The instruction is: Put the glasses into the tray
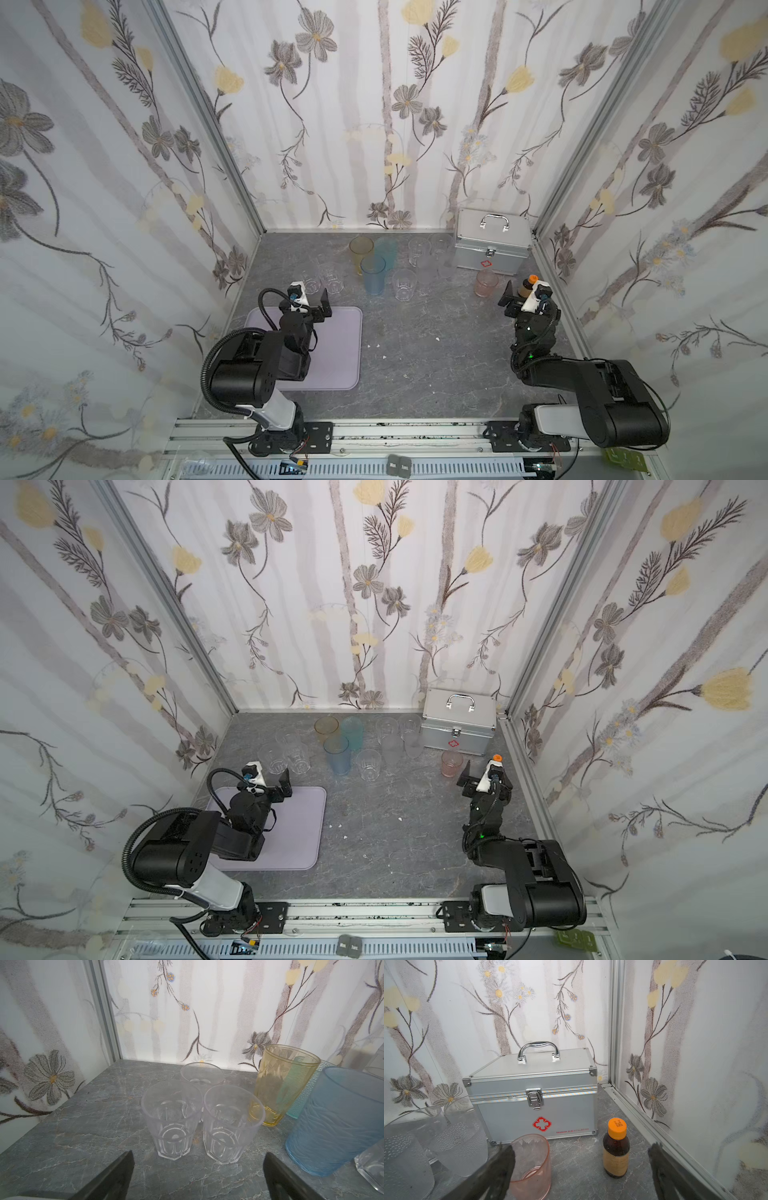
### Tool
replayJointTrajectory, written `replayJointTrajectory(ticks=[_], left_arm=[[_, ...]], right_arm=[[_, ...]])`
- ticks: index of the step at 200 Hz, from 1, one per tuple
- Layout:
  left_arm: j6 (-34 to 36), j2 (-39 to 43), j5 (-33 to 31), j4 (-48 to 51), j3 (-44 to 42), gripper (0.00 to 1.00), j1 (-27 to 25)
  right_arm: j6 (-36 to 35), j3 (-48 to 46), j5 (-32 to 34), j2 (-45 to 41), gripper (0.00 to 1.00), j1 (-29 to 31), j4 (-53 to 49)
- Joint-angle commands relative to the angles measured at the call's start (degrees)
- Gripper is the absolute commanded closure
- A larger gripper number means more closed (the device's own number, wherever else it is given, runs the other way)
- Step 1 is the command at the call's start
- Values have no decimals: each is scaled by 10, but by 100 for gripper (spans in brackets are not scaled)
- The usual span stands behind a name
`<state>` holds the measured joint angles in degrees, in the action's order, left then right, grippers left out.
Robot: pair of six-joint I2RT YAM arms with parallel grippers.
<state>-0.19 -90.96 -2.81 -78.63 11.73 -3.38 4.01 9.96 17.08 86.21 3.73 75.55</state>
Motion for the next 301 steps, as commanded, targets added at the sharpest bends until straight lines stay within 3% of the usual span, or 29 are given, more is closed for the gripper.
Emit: replayJointTrajectory(ticks=[1,55,110,301], left_arm=[[4,1,3,-12,2,0,0],[-25,1,-72,-13,5,0,0],[-34,1,-98,-12,5,0,0],[-43,0,-124,-12,5,0,0]], right_arm=[[-5,4,5,2,0,0,17],[-4,5,-8,2,0,-6,15],[-2,4,-17,1,0,-11,15],[-2,4,-16,1,0,-9,15]])
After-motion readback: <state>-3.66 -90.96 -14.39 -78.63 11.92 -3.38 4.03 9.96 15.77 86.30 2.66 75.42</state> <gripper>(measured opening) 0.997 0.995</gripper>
